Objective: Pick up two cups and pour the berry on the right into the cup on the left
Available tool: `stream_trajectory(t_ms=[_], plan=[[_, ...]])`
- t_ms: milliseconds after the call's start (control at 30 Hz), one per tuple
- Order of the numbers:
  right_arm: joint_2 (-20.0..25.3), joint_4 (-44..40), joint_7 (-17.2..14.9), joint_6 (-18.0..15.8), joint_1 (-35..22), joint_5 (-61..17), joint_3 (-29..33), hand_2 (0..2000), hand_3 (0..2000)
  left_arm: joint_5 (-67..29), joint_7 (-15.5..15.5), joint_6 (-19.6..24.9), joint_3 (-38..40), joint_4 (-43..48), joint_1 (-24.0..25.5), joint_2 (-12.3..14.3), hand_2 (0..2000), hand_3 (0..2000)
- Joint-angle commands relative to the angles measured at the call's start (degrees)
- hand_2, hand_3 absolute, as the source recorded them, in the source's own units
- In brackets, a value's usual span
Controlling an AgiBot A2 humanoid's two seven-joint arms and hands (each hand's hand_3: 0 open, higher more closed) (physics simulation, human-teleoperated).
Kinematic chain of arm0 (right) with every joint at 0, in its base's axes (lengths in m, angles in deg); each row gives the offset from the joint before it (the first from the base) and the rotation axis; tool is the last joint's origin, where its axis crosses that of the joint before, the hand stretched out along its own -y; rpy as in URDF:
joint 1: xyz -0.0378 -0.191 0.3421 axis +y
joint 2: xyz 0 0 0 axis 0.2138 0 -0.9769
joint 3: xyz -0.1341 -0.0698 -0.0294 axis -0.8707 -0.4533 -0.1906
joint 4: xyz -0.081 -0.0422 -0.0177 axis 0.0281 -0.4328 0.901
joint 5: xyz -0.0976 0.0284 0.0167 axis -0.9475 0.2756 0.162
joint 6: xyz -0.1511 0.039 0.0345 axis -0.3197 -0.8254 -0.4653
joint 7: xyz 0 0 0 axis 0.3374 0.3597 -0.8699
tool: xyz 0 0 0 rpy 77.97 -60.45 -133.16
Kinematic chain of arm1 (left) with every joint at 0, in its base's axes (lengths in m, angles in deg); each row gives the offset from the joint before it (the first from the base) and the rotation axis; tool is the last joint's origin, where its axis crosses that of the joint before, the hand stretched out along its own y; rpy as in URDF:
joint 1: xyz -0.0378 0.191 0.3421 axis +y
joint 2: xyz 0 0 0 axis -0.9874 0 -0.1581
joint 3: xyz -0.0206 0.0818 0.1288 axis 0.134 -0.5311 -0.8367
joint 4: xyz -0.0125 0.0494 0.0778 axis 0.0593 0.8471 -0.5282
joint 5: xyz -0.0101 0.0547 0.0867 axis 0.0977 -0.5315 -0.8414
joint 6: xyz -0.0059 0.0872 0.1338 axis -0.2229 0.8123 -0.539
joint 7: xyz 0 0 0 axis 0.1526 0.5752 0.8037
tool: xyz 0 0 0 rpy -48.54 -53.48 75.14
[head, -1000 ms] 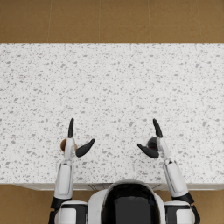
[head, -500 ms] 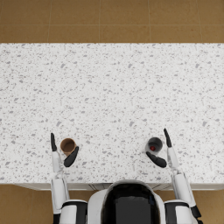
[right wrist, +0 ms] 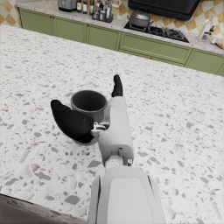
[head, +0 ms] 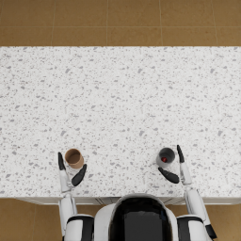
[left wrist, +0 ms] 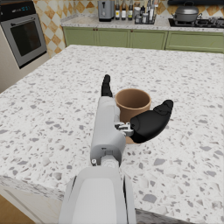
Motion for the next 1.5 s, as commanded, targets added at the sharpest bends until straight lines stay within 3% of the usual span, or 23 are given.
stream_trajectory(t_ms=[33,600,1000,1033,1067,1100,1133,1167,1333,1500], plan=[[0.5,-3.1,0.0,0.0,-1.4,0.0,-0.5,0,0,0.0,0.0,0.0,-0.9,-3.3,-0.8,-0.3,0,0],[5.7,-18.1,0.1,-0.6,-10.0,0.0,-4.5,0,0,0.0,0.0,-0.6,-4.4,-11.2,-5.9,-0.9,0,0],[7.3,-19.0,0.2,0.2,-11.3,0.0,-6.5,0,0,0.0,0.3,-0.1,-5.3,-17.0,-8.6,-0.9,0,0],[7.2,-18.1,0.2,0.3,-10.8,0.0,-6.5,0,0,0.0,0.4,-0.1,-5.1,-16.6,-8.4,-0.8,1361,327],[6.9,-17.2,0.1,0.5,-9.9,0.0,-5.4,1361,327,0.0,0.4,-0.2,-5.1,-16.3,-8.5,-0.8,2000,653],[7.1,-17.0,0.1,-1.9,-10.1,0.0,-5.2,2000,653,0.0,0.4,-0.4,-5.1,-15.5,-8.4,-0.8,2000,980],[7.2,-17.0,0.0,-3.4,-10.0,0.0,-5.1,2000,980,0.0,0.3,-0.4,-5.1,-15.4,-8.6,-0.8,2000,1280],[7.2,-16.6,-0.1,-4.5,-9.7,0.0,-4.8,2000,1280,0.0,0.3,-0.4,-5.4,-14.8,-8.5,-0.7,2000,1280],[7.7,-13.7,0.3,-3.7,-9.4,0.0,-3.1,2000,1280,0.0,0.3,0.4,-8.0,-9.1,-7.3,-0.2,2000,1280],[8.4,-4.5,0.4,-3.2,-9.4,0.0,-4.6,2000,1280,0.0,0.1,1.1,-13.5,-0.9,-8.9,-0.2,2000,1280]])
